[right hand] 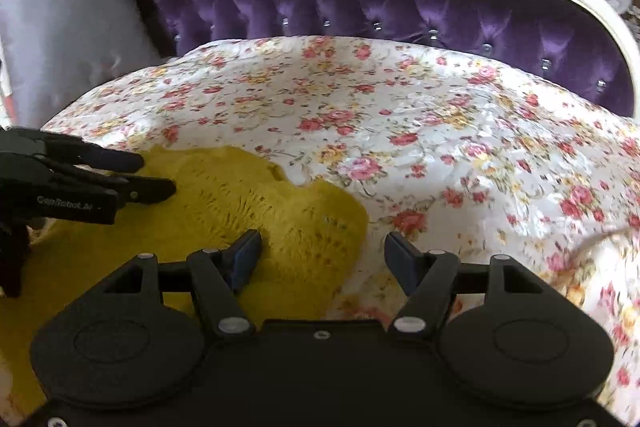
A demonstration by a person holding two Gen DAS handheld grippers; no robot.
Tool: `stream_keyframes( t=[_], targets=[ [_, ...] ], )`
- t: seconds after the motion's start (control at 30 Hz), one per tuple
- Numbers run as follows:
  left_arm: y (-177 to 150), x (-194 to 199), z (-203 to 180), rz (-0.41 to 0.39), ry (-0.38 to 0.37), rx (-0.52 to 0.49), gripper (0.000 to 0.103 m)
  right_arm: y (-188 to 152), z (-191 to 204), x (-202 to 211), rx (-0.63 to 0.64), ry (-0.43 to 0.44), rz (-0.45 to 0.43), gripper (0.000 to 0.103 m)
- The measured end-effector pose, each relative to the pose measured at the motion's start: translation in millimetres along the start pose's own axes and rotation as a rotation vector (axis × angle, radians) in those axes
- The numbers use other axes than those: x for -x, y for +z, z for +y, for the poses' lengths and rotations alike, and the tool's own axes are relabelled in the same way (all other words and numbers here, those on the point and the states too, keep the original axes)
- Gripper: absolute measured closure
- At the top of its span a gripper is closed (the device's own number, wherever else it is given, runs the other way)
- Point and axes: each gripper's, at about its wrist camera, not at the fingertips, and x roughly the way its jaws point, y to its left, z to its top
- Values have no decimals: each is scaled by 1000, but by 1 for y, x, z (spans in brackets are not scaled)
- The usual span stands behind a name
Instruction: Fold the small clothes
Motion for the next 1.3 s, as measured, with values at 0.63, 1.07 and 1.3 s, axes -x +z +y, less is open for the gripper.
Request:
stream_keyframes(
  t=[0.63, 1.07, 1.3],
  targets=[
    [5, -7, 1, 9, -4, 21, 42, 55, -1, -56, 134, 397, 126, 81],
    [14, -9, -5, 47, 33, 21, 40, 42, 16, -12, 224, 53, -129, 28],
    [6, 28, -3, 54, 42, 30, 30, 22, 35, 38, 198, 36, -143, 18]
  ],
)
